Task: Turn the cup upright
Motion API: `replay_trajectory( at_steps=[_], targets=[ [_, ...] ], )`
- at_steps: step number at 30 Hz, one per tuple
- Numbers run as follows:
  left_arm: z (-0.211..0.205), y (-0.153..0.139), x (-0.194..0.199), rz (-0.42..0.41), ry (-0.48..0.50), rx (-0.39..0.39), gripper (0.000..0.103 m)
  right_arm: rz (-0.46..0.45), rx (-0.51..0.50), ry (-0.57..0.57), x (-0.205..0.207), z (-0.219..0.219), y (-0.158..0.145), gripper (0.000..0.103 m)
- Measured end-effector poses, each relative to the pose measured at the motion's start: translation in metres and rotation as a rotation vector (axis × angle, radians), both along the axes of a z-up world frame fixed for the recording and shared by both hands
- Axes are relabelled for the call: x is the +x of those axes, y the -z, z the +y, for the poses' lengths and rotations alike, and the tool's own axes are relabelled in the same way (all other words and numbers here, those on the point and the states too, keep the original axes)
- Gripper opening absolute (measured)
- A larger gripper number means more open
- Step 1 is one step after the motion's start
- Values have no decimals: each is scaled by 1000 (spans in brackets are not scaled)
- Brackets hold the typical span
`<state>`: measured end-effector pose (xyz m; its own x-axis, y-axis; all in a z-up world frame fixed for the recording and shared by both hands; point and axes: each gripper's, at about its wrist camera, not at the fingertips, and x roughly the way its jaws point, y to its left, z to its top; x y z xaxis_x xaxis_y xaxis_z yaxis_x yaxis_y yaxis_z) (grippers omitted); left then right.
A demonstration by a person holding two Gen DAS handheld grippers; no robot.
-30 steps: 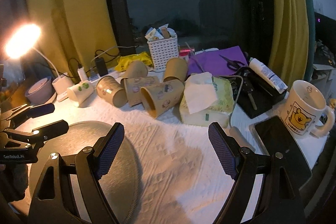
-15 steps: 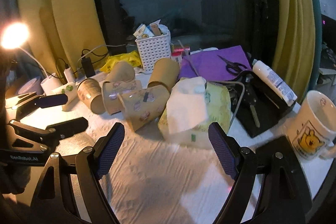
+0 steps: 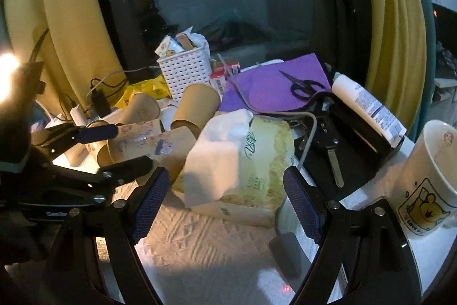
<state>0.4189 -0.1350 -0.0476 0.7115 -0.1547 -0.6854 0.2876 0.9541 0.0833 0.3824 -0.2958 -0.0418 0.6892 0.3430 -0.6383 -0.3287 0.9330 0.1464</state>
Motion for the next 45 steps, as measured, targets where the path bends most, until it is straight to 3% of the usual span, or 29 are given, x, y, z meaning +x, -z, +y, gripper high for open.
replay_trajectory(
  at_steps=[9, 11, 22, 34, 45],
  targets=[
    [-14, 23, 13, 60, 51, 85, 83, 24, 13, 7, 4, -3, 6, 85],
    [-15, 25, 13, 65, 56, 91, 73, 26, 14, 10, 3, -3, 7, 85],
    [-2, 9, -6, 63, 45, 30, 71, 19, 6, 23, -11, -4, -2, 85],
    [19, -16, -89, 94, 110, -99, 71, 1, 4, 14, -53, 13, -24, 85],
    [54, -10, -181, 156, 120, -183, 71, -8, -5, -32, -109, 48, -39, 85]
  ],
)
